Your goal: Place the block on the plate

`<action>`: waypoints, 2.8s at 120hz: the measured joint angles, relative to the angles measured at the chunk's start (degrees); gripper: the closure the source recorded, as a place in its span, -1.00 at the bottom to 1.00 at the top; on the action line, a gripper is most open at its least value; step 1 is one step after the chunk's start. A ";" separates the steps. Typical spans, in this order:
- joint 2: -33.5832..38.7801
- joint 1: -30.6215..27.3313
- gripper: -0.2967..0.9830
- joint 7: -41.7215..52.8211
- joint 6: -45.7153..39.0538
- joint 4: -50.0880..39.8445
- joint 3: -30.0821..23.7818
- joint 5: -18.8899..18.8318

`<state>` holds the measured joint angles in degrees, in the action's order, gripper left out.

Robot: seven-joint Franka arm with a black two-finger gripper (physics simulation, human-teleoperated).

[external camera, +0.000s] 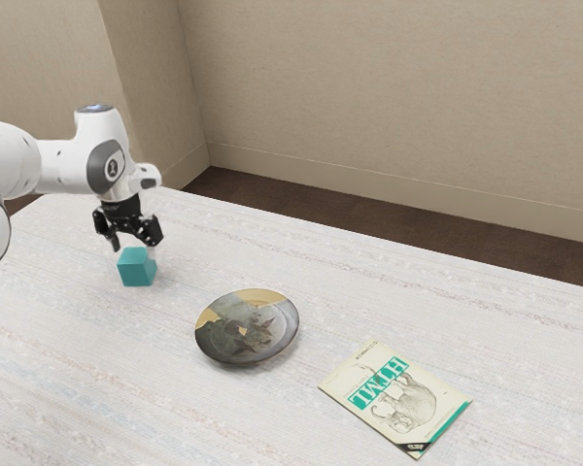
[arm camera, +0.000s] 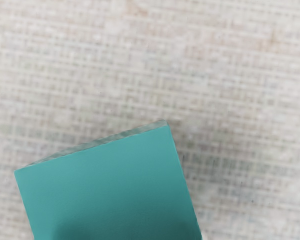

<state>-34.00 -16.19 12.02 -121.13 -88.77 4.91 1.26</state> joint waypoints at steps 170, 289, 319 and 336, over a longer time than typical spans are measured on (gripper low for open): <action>14.41 7.22 -0.03 -2.48 -3.66 -13.15 -4.93 3.76; 15.92 16.44 -0.43 -2.96 -10.33 -20.85 -9.58 3.89; 18.86 16.44 -0.50 1.05 -4.07 -12.30 -9.50 -1.09; 19.18 16.46 -0.52 4.26 4.62 -3.58 -10.59 -6.89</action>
<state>-14.81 0.27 16.28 -116.50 -92.35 -5.68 -5.63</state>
